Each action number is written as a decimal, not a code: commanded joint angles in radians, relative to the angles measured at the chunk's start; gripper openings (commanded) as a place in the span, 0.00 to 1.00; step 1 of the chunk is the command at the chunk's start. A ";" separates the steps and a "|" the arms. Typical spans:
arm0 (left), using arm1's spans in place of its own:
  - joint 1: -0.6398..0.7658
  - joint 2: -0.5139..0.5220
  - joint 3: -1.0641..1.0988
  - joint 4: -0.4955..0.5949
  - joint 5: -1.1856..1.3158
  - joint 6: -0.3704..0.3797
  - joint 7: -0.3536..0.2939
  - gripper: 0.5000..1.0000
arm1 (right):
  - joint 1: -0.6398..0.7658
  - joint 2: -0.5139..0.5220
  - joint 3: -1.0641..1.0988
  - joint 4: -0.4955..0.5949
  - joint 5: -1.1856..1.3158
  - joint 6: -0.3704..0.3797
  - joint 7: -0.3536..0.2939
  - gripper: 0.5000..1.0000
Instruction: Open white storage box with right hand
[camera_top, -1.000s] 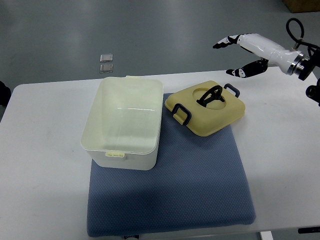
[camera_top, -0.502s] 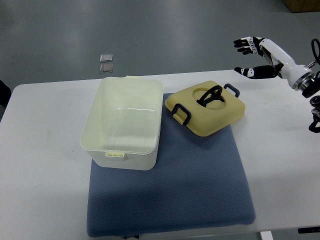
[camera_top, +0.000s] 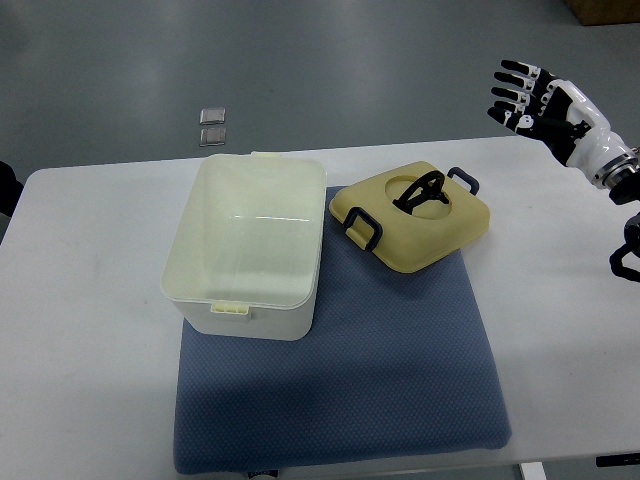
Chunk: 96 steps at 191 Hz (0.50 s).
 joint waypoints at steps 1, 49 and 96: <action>0.000 0.000 0.000 0.000 0.000 -0.001 0.000 1.00 | -0.021 0.010 0.001 -0.001 0.069 0.021 -0.014 0.69; 0.000 0.000 -0.002 0.000 0.000 0.001 0.000 1.00 | -0.076 0.046 0.001 0.000 0.130 0.021 -0.009 0.85; 0.000 0.000 0.000 0.001 0.000 0.001 0.000 1.00 | -0.090 0.078 0.001 -0.004 0.129 0.022 -0.013 0.85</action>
